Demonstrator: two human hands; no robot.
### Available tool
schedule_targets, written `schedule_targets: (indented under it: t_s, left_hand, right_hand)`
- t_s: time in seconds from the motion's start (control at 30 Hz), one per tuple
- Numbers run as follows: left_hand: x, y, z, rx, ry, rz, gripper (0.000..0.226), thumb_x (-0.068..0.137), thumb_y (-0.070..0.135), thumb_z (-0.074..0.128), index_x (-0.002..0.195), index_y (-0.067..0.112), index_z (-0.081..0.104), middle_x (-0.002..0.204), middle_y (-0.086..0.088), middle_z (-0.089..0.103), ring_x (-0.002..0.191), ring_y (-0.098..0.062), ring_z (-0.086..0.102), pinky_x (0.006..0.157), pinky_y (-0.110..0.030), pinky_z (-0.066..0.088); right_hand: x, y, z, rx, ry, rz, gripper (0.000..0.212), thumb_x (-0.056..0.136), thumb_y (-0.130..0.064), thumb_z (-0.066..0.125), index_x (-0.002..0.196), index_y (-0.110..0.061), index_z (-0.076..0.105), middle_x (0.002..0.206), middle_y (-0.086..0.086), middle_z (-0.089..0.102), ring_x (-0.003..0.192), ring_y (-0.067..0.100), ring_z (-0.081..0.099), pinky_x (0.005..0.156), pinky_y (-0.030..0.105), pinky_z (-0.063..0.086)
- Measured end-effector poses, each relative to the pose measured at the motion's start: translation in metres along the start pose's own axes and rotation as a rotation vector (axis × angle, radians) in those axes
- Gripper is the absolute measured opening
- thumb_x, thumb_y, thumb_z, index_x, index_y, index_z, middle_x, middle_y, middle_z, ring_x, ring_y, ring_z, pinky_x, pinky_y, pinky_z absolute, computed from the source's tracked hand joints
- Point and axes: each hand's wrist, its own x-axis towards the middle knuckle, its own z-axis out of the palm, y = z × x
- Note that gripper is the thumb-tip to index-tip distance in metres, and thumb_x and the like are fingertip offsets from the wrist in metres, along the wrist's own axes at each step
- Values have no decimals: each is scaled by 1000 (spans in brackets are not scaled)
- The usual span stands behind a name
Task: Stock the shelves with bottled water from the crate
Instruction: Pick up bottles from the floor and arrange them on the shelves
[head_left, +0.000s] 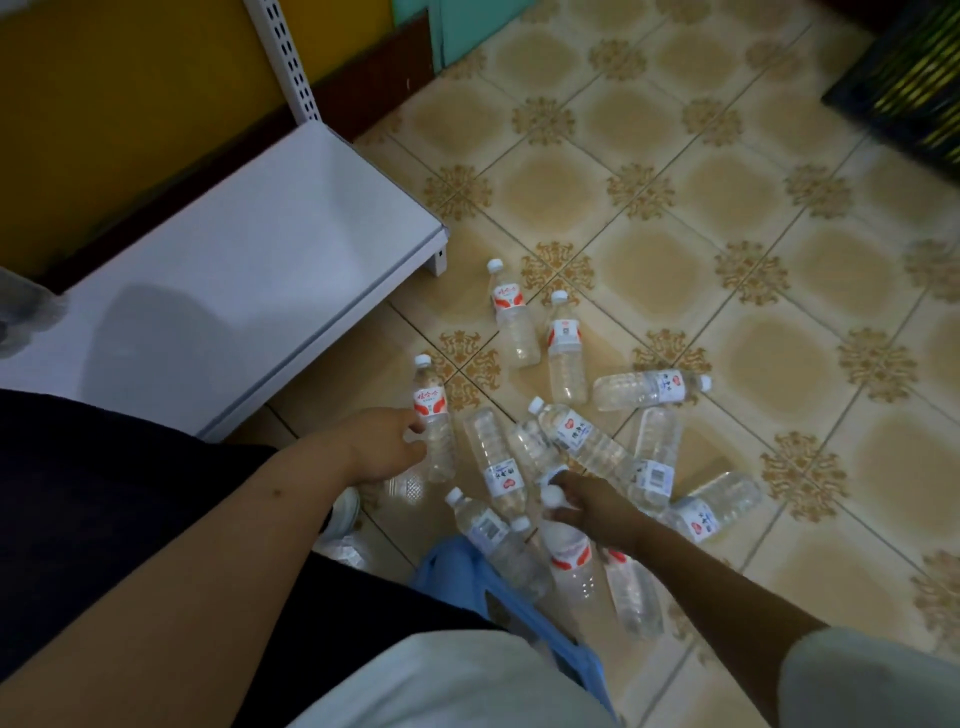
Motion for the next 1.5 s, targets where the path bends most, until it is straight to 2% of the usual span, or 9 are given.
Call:
schedule_targets:
  t_s: [0.1, 0.27, 0.47, 0.6, 0.87, 1.03, 1.1, 1.3, 1.5]
  left_hand:
    - [-12, 1, -2, -21, -9, 19, 51, 94, 40, 55, 142, 24, 45, 138, -5, 52, 118, -18, 53, 95, -27, 42]
    - [-40, 6, -4, -208, -10, 155, 66, 80, 41, 76, 137, 32, 46, 115, 12, 55, 109, -8, 54, 85, -19, 43]
    - [-87, -6, -39, -634, 270, 269, 71, 71, 44, 85, 132, 42, 50, 124, 19, 62, 109, 0, 62, 90, -32, 57]
    - [-136, -23, -83, -886, 569, 200, 67, 64, 53, 84, 123, 39, 53, 121, 13, 62, 105, -14, 64, 84, -34, 58]
    - [-254, -89, -125, -1059, 1037, 264, 59, 75, 34, 82, 127, 34, 53, 108, 9, 69, 89, -13, 71, 71, -22, 56]
    - [-314, -112, -124, -1163, 1350, 288, 54, 70, 23, 87, 117, 32, 63, 106, 8, 72, 92, -16, 72, 81, -43, 60]
    - [-341, -118, -129, -1238, 1472, 278, 50, 68, 22, 88, 109, 36, 64, 105, 8, 73, 94, -15, 71, 79, -39, 61]
    - [-420, -152, -150, -1307, 1665, 308, 40, 74, 28, 84, 107, 38, 63, 97, 3, 74, 83, -18, 73, 72, -27, 60]
    - [-457, -210, -157, -1347, 1737, 235, 47, 75, 26, 83, 113, 37, 59, 102, -2, 72, 82, -19, 74, 74, -31, 61]
  right_hand:
    - [-5, -51, -39, 43, 60, -122, 31, 87, -40, 68, 109, -19, 62, 100, 1, 68, 93, 18, 64, 88, 43, 52]
    - [-22, -172, -96, 164, 209, -364, 21, 86, -28, 74, 103, -21, 62, 97, -8, 68, 91, 4, 65, 80, 21, 52]
    - [-51, -314, -153, 465, 419, -629, 11, 86, -26, 73, 95, -26, 66, 86, -17, 72, 80, -1, 67, 68, 11, 48]
    - [-56, -382, -173, 618, 527, -725, 11, 85, -40, 71, 90, -30, 68, 87, -8, 74, 83, 9, 71, 75, 33, 59]
    - [-81, -505, -148, 698, 376, -909, 11, 89, -29, 68, 92, -19, 65, 80, -6, 74, 81, 12, 71, 76, 32, 59]
    - [-119, -587, -124, 592, 276, -1041, 19, 90, -36, 66, 100, -20, 69, 94, -3, 75, 95, 13, 71, 84, 33, 59]
    - [-135, -625, -116, 516, 222, -1125, 23, 90, -40, 65, 107, -24, 66, 102, -6, 74, 100, 13, 69, 93, 41, 56]
    - [-160, -727, -64, 329, -70, -1244, 69, 80, -35, 76, 135, -41, 34, 125, -11, 59, 111, 13, 63, 95, 44, 54]
    - [-147, -793, -10, 179, -102, -1274, 83, 75, -37, 81, 137, -47, 27, 121, -7, 62, 105, 15, 65, 90, 44, 57]
